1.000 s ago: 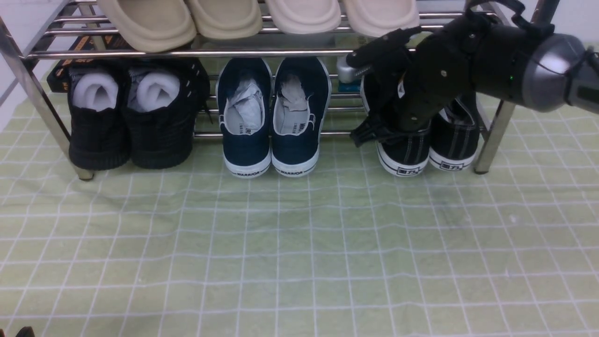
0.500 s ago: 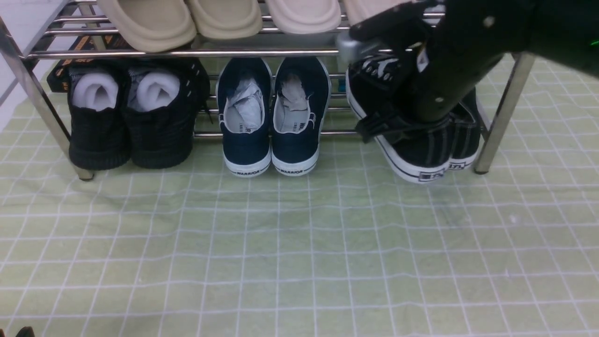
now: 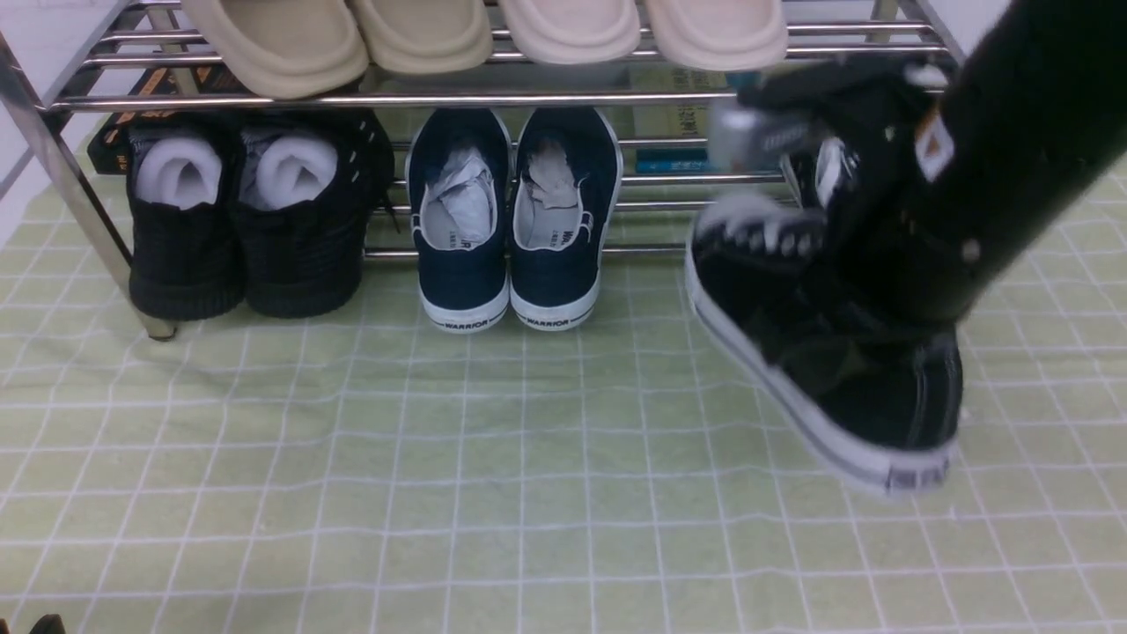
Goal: Take the shoes off the shelf with your hand from the green coffee tablecloth.
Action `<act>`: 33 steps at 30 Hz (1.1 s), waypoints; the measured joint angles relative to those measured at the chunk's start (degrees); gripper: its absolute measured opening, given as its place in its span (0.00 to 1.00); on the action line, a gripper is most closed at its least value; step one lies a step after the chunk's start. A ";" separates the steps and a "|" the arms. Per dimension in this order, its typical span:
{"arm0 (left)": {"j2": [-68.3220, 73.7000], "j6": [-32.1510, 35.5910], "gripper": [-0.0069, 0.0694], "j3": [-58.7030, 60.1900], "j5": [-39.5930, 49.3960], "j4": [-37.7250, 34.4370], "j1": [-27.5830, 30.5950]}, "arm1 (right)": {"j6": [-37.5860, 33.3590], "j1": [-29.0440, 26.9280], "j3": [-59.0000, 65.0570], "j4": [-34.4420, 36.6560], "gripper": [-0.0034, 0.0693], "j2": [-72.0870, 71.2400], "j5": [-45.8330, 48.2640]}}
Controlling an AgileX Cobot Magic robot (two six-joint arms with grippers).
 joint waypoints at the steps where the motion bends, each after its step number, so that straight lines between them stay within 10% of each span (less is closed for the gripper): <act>1: 0.00 0.00 0.41 0.00 0.00 0.00 0.00 | 1.13 1.06 1.41 0.13 0.05 -0.22 -0.40; 12: 0.00 0.00 0.41 0.00 0.00 0.00 0.00 | 11.12 8.29 9.86 -3.41 0.06 2.90 -22.25; 33: 0.00 0.00 0.41 0.00 0.00 0.00 0.00 | 23.13 8.29 9.96 -9.31 0.07 13.08 -29.65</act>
